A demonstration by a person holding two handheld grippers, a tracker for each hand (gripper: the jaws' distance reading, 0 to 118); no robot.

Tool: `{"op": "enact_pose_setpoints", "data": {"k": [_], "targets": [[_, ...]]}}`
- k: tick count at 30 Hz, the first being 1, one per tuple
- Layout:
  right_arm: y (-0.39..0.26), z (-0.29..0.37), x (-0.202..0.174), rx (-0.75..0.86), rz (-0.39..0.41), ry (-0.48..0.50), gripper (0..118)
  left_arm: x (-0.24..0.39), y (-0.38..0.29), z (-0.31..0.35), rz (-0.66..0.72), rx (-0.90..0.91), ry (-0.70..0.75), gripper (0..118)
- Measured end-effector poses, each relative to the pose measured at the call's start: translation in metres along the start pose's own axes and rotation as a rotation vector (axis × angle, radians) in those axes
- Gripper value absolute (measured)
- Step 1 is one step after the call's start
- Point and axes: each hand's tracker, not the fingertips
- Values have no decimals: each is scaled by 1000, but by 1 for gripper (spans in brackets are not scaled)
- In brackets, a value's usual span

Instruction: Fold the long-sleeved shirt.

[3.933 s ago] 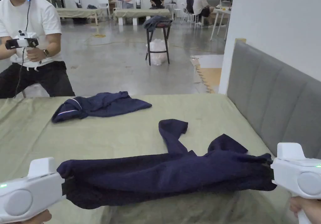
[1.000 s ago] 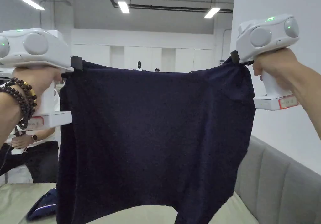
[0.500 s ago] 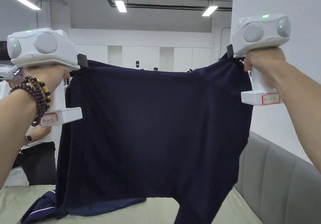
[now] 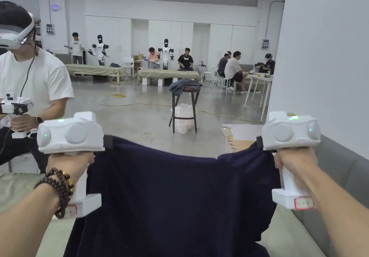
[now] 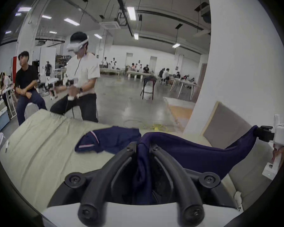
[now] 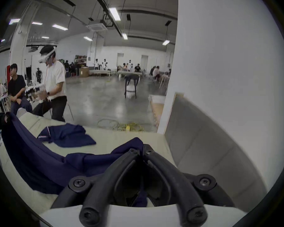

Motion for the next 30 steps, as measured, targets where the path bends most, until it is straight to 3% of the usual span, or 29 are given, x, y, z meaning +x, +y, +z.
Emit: {"op": "enact_pose_setpoints", "data": {"k": [7, 12, 15, 22, 30], "targets": [[-31, -11, 5, -48, -28, 29, 0, -9, -26, 8, 11, -45, -2, 16], [-42, 45, 13, -44, -54, 44, 0, -9, -31, 60, -19, -32, 1, 16], [-63, 95, 17, -37, -39, 47, 0, -9, -53, 112, -117, -22, 7, 16], [-190, 224, 25, -38, 18, 68, 0, -31, -162, 230, -61, -52, -40, 16], [-385, 326, 34, -335, 18, 142, 0, -71, -355, 320, -16, -351, -34, 16]]}}
